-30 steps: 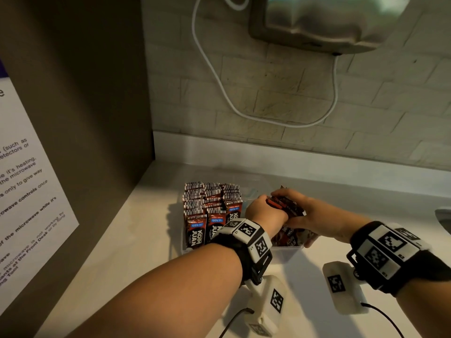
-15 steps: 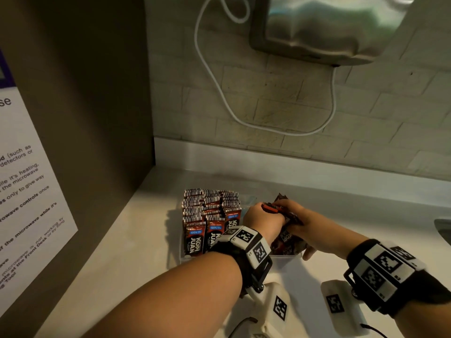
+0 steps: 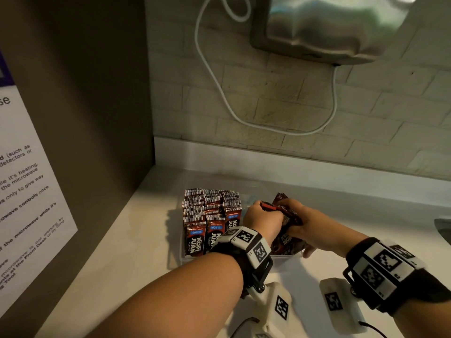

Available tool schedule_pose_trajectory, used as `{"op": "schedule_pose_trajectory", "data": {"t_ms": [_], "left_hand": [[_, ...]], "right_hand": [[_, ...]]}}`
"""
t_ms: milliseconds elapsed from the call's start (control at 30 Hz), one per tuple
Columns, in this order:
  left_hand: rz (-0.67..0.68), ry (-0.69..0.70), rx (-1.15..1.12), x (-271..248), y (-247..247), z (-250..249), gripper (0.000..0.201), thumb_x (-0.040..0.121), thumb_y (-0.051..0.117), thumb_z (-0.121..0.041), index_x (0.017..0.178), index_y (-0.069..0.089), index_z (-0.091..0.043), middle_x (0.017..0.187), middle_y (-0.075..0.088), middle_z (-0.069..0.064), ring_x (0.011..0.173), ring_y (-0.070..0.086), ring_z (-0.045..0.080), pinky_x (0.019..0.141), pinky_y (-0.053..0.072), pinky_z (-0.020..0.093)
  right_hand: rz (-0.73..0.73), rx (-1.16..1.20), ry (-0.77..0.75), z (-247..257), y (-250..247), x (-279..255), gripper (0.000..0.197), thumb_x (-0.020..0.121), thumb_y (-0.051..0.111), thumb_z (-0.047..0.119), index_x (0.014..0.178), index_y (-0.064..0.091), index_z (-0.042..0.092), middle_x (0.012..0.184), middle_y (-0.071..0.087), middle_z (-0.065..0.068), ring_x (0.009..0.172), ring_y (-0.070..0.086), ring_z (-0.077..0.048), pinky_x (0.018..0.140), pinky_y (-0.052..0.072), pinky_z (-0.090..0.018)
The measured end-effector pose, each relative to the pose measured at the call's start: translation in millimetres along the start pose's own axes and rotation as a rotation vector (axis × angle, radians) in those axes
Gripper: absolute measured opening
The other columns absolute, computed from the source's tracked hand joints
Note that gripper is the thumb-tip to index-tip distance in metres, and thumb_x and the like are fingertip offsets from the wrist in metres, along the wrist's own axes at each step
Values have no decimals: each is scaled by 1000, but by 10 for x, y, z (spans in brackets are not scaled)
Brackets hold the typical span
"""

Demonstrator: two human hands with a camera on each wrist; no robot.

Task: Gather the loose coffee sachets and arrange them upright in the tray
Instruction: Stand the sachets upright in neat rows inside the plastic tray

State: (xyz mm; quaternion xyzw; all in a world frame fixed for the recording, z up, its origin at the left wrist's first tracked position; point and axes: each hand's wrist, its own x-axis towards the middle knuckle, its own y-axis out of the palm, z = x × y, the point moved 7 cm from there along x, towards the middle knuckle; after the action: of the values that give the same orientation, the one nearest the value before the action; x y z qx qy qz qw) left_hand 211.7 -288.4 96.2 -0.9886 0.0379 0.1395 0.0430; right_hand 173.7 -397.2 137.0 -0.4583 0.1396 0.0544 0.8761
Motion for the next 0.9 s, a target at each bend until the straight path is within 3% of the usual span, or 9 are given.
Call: {"op": "schedule_pose_trajectory", "data": {"t_ms": [333, 567, 733, 833, 900], "left_hand": [[-8, 13, -26, -10, -15, -31, 11, 77, 58, -13, 85, 59, -20, 90, 67, 3, 88, 63, 23, 81, 55, 35], [-17, 48, -36, -14, -54, -73, 11, 79, 60, -15, 79, 54, -24, 86, 65, 0, 83, 62, 19, 82, 55, 36], [-42, 70, -58, -39, -59, -118, 10, 79, 60, -15, 86, 57, -22, 89, 66, 2, 85, 63, 21, 83, 55, 37], [-72, 76, -69, -42, -63, -122, 12, 81, 61, -15, 91, 59, -19, 93, 67, 3, 88, 63, 23, 84, 55, 38], [-78, 77, -77, -29, -63, -115, 13, 82, 62, -15, 93, 59, -19, 95, 67, 4, 89, 64, 23, 85, 55, 37]], "right_hand": [[3, 2, -21, 36, -19, -33, 60, 90, 59, 9, 138, 35, 37, 100, 53, 11, 89, 62, -16, 63, 60, -44], [-89, -3, -63, 82, -86, -49, 53, 90, 59, 11, 135, 39, 33, 115, 54, -1, 88, 62, -21, 56, 60, -41], [-196, 12, -65, 74, -131, -25, 36, 88, 63, 13, 114, 41, 25, 105, 54, -1, 77, 61, -16, 52, 58, -34], [-276, -69, -38, 53, -158, 10, 26, 87, 66, 20, 100, 45, 14, 97, 55, -3, 68, 54, -9, 44, 44, -18], [-317, -117, -29, 51, -184, 21, 21, 87, 66, 23, 94, 51, 11, 93, 59, -6, 69, 53, -13, 46, 40, -17]]}}
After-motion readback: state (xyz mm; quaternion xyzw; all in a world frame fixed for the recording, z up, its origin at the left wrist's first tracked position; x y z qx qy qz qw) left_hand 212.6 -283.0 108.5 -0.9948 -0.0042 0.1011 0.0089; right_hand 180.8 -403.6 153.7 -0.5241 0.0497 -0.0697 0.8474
